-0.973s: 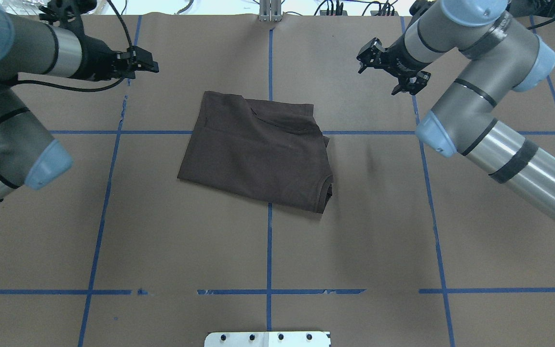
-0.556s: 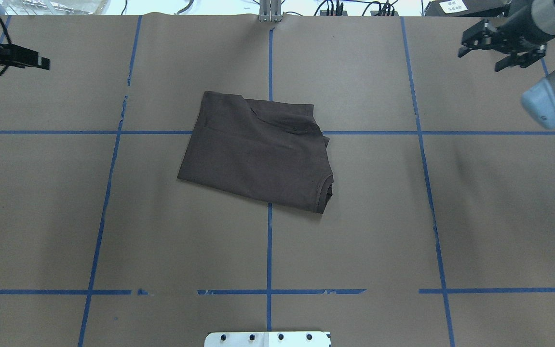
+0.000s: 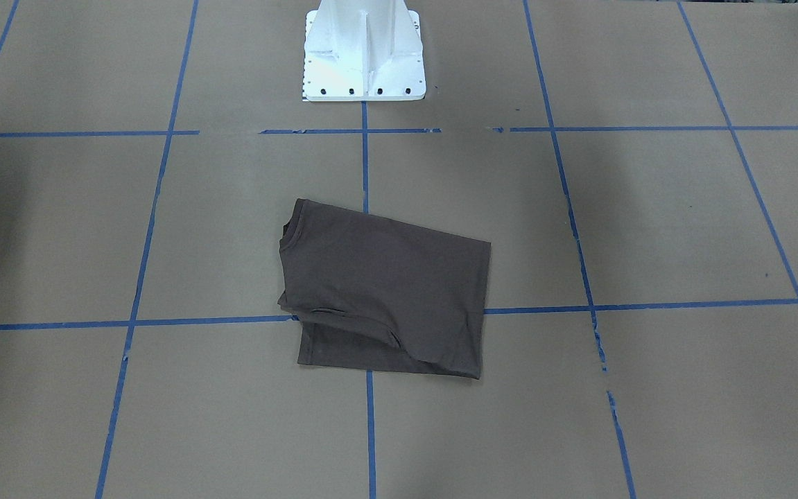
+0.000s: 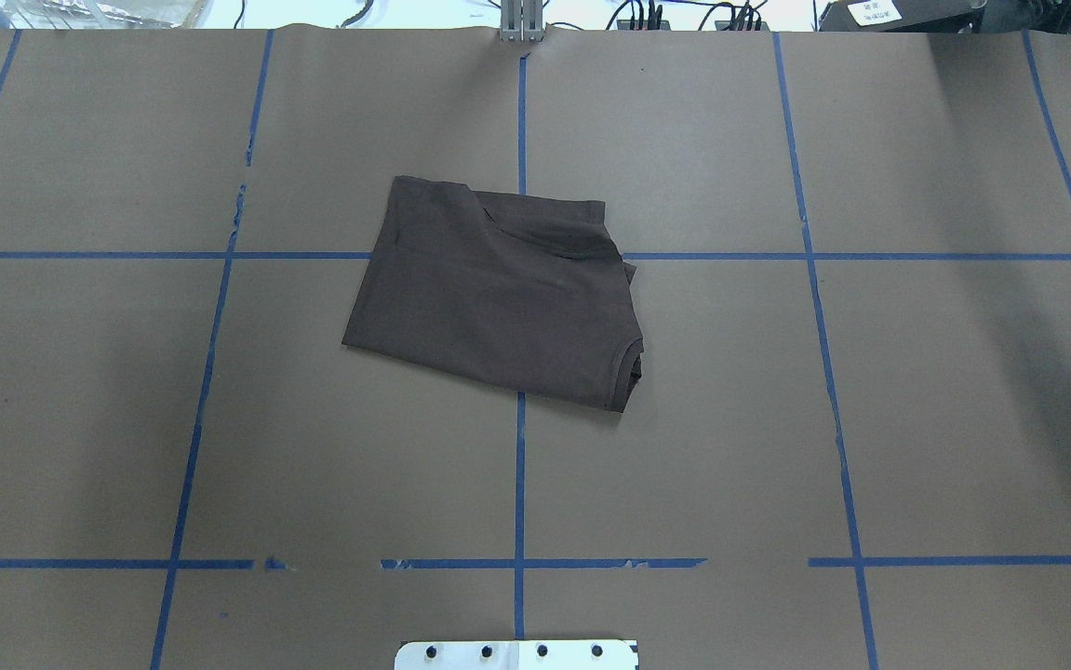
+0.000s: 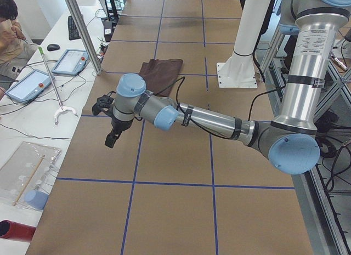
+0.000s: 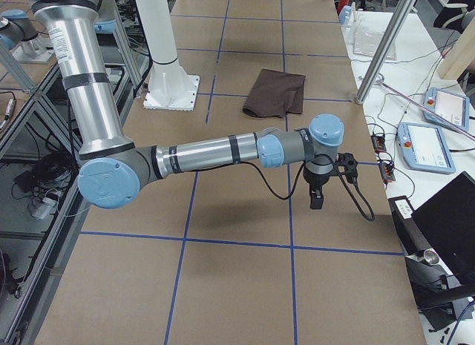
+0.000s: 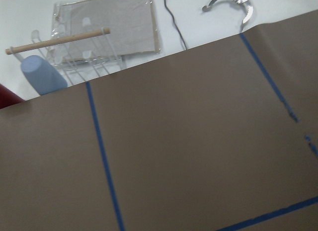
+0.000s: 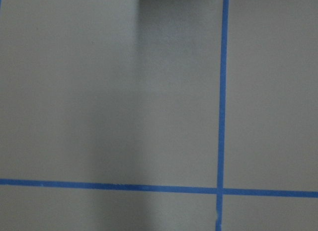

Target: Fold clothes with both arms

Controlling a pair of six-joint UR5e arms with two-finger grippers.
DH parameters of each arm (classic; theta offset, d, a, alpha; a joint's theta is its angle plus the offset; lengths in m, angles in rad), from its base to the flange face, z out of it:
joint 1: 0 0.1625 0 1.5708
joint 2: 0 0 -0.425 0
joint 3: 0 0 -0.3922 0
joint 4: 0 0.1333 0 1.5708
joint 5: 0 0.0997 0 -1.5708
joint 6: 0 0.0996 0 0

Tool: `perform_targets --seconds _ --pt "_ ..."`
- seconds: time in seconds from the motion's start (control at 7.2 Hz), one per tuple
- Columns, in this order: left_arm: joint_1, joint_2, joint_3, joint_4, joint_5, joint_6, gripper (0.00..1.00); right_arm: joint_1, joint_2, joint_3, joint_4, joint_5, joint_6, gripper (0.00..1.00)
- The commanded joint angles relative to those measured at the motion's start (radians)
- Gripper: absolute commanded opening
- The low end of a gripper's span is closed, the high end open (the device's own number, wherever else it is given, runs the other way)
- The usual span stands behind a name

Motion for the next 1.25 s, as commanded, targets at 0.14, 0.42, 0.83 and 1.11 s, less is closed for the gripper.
perform_targets --seconds 0.14,0.42,0.83,1.11 --pt "-0.031 0.072 0.116 0.193 -0.084 0.062 1.0 0.027 -0.017 -0.054 -0.053 0.014 -0.076 1.0" --pt "-0.029 0.078 0.131 0.128 -0.127 0.063 1.0 0.025 -0.016 -0.083 -0.059 0.016 -0.079 1.0" --pt "-0.034 0.08 0.059 0.112 -0.162 0.066 1.0 0.005 -0.017 -0.108 -0.082 0.034 -0.117 1.0" --pt "-0.034 0.144 -0.007 0.138 -0.178 0.065 1.0 -0.015 -0.002 -0.094 -0.161 0.051 -0.161 1.0"
